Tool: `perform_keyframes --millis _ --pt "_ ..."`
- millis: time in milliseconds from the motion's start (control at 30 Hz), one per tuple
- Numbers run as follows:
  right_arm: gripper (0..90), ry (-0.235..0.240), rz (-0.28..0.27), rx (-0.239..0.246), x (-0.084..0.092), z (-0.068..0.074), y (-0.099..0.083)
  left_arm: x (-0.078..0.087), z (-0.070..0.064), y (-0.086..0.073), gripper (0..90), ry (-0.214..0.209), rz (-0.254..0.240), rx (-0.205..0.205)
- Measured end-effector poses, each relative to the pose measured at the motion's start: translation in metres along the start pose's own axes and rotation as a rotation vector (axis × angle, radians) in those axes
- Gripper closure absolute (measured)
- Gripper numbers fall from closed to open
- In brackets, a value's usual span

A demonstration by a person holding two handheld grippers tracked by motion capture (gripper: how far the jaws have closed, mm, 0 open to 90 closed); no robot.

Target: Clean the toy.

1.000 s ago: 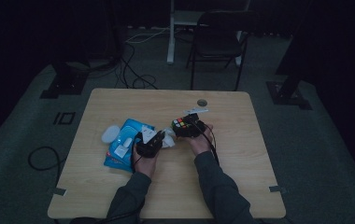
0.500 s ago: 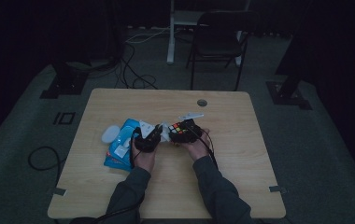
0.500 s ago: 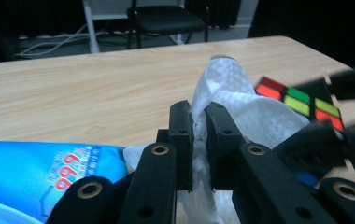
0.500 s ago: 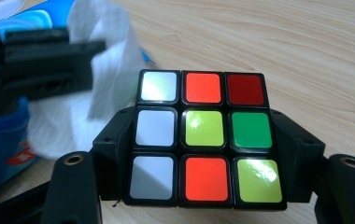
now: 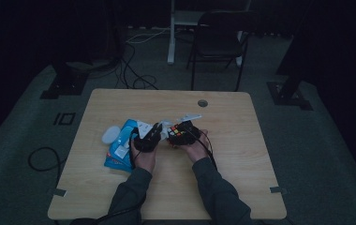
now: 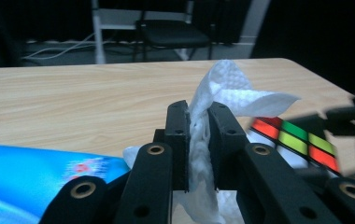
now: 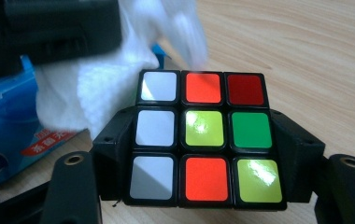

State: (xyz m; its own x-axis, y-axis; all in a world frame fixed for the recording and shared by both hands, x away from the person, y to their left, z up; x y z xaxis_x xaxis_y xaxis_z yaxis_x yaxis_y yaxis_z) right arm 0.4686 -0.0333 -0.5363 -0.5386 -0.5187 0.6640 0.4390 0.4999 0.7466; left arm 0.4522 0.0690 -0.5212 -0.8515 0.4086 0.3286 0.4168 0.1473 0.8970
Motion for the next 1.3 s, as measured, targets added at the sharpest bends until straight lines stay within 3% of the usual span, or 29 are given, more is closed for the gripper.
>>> perform_keyframes --millis 267,433,633,1167,1300 --pt "33.9 -0.023 -0.020 -0.018 0.008 -0.011 0.003 -0.005 -0.009 -0.012 75.4 -0.085 0.074 -0.023" --pt "34.0 -0.029 -0.033 -0.030 0.011 -0.015 0.004 -0.006 -0.015 -0.020 81.1 -0.117 0.121 -0.087" --pt "34.0 -0.035 -0.035 -0.037 0.012 -0.017 0.005 -0.007 -0.019 -0.031 83.5 -0.141 0.168 -0.125" --pt "34.0 -0.054 -0.049 -0.043 0.016 -0.024 0.008 -0.002 -0.043 -0.044 83.7 -0.225 0.204 -0.230" --pt "34.0 -0.054 -0.044 -0.044 0.016 -0.024 0.007 -0.002 -0.043 -0.045 83.8 -0.230 0.204 -0.227"
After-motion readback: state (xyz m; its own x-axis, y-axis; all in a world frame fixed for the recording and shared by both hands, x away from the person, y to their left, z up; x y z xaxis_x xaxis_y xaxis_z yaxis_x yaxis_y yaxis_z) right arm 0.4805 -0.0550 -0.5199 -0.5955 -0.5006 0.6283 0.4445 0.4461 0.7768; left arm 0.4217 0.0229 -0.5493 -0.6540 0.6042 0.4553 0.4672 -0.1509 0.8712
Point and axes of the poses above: each handheld gripper's, and its own axes: x roughly backward along the jaws, y roughly out of its top, z roughly to its left, the point moved 8 cm from there along -x, roughly forward along the jaws, and after that the axes turned 12 degrees about x, right-handed, at the moved point
